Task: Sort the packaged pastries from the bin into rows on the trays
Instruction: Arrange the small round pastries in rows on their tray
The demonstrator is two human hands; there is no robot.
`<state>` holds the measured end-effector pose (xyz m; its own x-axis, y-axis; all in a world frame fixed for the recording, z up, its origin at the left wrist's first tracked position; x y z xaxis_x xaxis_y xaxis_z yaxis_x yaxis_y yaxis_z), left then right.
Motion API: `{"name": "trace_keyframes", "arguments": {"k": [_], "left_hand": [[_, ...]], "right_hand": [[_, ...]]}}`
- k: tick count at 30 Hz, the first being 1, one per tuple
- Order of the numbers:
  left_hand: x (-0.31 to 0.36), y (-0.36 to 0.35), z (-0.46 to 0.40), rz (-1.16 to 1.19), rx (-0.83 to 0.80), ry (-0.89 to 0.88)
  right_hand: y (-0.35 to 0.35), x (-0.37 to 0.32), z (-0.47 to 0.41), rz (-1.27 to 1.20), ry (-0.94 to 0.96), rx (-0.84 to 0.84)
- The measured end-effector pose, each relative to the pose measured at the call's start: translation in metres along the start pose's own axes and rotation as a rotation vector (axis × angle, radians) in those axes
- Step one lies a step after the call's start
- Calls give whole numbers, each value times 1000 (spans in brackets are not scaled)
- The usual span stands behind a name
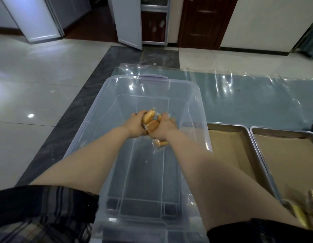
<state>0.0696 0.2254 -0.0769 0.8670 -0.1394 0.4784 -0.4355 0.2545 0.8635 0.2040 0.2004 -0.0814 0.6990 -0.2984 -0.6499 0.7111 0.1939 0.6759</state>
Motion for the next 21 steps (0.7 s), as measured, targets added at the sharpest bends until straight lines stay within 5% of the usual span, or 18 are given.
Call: {"name": "trace_keyframes", "arguments": {"k": [13,21], "left_hand": [[97,89,94,169,330,-97],[236,80,173,251,524,-202]], "right_hand": [[127,-50,112,-204,628,60],[242,8,224,-307,850,176]]}}
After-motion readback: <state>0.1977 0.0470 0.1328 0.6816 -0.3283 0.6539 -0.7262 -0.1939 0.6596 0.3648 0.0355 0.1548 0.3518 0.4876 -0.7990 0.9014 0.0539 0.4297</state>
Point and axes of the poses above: each hand's wrist, its own z-axis away from the middle knuckle, its own y-axis out of the back of the hand, x = y × z, the point moved 9 cm from there along -z, towards the middle knuckle, and after that the axes turned 8 degrees about -z, right-handed, at the moved point
